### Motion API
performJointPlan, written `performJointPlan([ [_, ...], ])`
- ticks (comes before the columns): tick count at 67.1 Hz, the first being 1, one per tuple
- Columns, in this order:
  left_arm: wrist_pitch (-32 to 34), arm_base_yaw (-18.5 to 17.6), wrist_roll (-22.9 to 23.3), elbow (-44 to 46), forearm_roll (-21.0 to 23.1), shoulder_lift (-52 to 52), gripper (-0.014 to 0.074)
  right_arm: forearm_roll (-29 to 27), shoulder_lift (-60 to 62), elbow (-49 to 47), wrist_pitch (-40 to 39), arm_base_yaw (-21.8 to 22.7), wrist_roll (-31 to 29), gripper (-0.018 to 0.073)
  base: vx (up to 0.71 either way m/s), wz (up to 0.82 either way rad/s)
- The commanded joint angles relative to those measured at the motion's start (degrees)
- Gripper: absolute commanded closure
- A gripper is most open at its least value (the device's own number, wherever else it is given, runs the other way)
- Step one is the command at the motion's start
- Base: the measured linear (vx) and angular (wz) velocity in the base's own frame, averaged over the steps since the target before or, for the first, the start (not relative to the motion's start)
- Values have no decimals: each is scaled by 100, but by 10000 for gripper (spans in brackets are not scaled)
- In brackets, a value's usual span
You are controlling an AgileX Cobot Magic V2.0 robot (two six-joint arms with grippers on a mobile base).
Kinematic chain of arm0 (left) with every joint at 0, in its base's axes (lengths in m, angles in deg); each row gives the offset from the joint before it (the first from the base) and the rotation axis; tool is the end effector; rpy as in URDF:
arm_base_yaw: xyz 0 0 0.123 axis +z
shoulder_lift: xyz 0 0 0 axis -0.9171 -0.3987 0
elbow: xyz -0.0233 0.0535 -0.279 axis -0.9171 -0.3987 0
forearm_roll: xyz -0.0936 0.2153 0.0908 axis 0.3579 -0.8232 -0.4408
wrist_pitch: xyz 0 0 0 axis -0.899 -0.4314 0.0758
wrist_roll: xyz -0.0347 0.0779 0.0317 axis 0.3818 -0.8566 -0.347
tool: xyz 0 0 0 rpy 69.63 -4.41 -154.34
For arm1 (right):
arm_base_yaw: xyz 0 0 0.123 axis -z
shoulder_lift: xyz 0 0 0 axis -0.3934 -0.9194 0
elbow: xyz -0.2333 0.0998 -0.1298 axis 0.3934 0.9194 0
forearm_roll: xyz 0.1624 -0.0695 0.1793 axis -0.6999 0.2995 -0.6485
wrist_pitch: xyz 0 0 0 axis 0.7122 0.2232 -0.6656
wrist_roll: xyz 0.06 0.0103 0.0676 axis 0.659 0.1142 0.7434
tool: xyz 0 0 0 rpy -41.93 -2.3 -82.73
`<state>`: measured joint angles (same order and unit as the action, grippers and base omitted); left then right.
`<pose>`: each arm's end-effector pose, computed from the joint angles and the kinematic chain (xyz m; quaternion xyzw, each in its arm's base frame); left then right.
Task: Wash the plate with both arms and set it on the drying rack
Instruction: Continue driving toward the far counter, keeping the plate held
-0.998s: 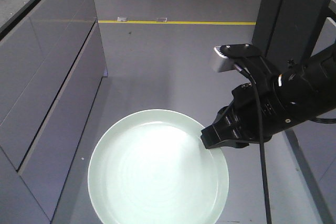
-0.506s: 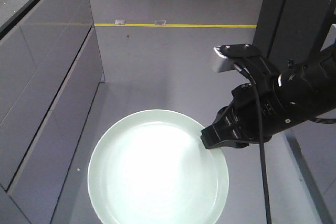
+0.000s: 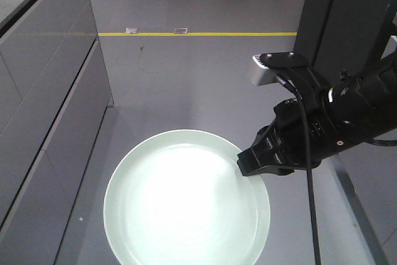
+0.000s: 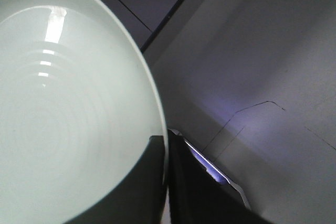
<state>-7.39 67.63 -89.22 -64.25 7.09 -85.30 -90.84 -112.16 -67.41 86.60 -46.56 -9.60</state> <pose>0.0564 0.0010 0.2033 -0.0242 0.6894 -0.0119 0.7239 0.2268 0.1417 0.3373 -0.2725 0.9083 0.2556 0.1880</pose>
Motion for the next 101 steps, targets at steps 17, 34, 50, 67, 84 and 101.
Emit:
performJointPlan([
  [17,420,-10,30,158,19,80,603,-206,183,-145,-161,15,-31,561,14,-8],
  [34,420,-10,30,158,19,80,603,-206,183,-145,-161,15,-31,561,12,-12],
  [50,420,-10,30,158,19,80,603,-206,183,-145,-161,15,-31,561,12,-13],
  [67,420,-10,30,158,19,80,603,-206,183,-145,-161,15,-31,561,12,-14],
  [84,420,-10,30,158,19,80,603,-206,183,-145,-161,15,-31,561,13,-14],
  [101,420,-10,30,158,19,80,603,-206,183,-145,-161,15,-31,561,14,-15],
])
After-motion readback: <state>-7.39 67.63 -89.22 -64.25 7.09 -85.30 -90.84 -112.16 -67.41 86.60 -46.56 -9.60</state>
